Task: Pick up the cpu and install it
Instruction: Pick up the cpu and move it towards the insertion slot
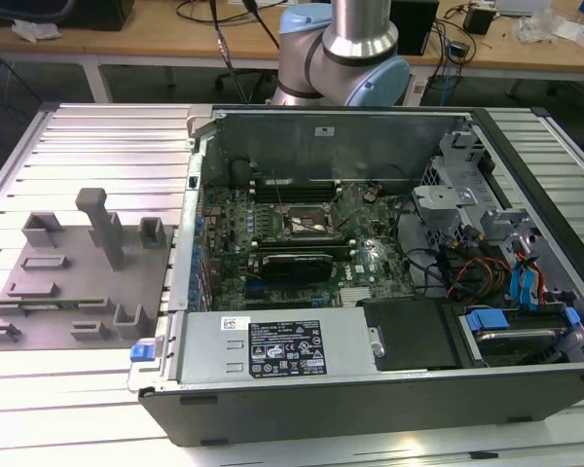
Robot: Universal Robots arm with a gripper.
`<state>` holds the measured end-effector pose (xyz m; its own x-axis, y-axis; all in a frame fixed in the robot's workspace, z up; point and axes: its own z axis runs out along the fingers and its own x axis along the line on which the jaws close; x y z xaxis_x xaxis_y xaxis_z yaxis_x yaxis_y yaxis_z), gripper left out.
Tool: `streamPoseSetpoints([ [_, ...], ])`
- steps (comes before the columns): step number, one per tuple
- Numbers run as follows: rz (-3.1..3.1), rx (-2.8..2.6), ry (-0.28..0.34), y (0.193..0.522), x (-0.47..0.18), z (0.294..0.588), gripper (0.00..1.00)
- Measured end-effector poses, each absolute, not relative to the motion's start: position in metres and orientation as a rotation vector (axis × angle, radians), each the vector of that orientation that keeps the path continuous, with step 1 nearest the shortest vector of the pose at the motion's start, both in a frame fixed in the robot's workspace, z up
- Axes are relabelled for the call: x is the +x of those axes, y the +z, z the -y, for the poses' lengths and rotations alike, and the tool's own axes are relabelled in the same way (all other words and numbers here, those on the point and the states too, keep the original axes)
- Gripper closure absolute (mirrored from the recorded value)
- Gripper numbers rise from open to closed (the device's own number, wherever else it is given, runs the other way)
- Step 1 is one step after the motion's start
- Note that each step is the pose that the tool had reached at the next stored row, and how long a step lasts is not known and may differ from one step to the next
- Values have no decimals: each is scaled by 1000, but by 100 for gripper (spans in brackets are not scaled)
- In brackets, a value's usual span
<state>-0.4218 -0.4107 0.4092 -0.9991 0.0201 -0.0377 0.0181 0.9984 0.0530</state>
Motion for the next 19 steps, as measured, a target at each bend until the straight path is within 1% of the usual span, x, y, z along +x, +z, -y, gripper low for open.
streamPoseSetpoints([
  [4,-3102,30,85,418,-422,411,45],
  [19,-3102,30,85,419,-407,411,45],
])
